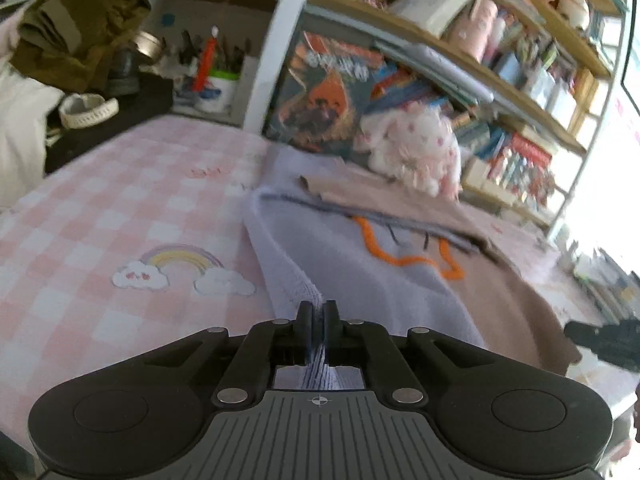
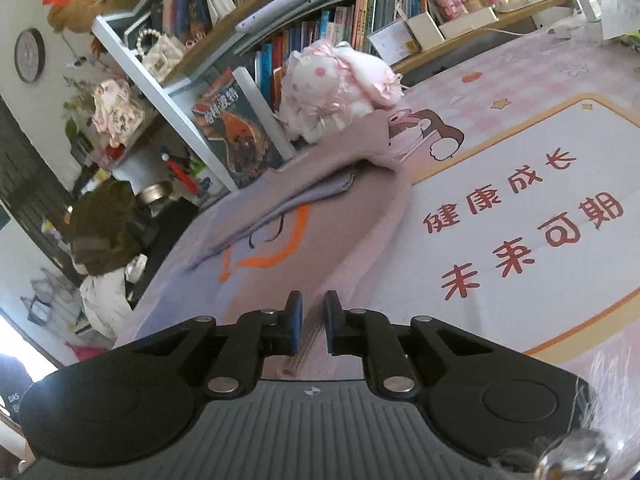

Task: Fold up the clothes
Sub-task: 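Grasp the lavender hem edge with the left gripper while the right gripper grasps the pink hem edge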

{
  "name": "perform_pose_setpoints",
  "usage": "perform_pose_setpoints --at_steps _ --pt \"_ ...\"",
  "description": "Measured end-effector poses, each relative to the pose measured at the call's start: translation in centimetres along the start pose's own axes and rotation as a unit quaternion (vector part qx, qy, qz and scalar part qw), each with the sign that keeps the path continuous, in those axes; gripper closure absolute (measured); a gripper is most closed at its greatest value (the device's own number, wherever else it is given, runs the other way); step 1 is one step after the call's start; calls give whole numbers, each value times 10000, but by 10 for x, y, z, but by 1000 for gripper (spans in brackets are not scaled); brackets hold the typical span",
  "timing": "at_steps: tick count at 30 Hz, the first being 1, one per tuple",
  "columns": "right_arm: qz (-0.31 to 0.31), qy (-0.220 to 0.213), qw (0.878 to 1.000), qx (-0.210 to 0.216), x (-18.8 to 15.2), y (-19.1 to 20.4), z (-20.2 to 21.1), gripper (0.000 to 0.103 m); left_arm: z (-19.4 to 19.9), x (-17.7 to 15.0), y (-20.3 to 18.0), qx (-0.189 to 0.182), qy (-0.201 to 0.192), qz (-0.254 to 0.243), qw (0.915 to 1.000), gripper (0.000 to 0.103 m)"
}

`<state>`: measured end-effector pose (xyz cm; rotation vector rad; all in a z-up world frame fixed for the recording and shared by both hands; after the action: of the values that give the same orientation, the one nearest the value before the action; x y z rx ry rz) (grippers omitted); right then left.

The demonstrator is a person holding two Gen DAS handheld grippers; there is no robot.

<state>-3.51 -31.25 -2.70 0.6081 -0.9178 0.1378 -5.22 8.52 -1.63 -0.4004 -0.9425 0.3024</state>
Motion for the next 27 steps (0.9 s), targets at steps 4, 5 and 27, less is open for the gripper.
perform_pose_setpoints --at_steps 4,5,27 --pt "-33 117 9999 -120 -3 -2 -2 80 1 -1 9 33 134 154 9998 88" --pt "-24 159 9997 -162 -4 -3 -3 77 2 -1 12 35 159 220 9996 84" --pt "-3 353 9993 -134 -6 -2 -22 88 -4 -1 25 -205 340 842 9957 74"
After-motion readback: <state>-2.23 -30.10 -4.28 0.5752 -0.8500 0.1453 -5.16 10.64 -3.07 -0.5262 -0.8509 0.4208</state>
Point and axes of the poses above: each gripper's, at about its wrist camera, not at the fingertips, and z roughly against the way its jaws point, y to its left, x to its top, the point moved 2 cm from there along -z, roughly the way its jaws point, and after that the axes turned 12 degrees about z, right-handed, at the moved point
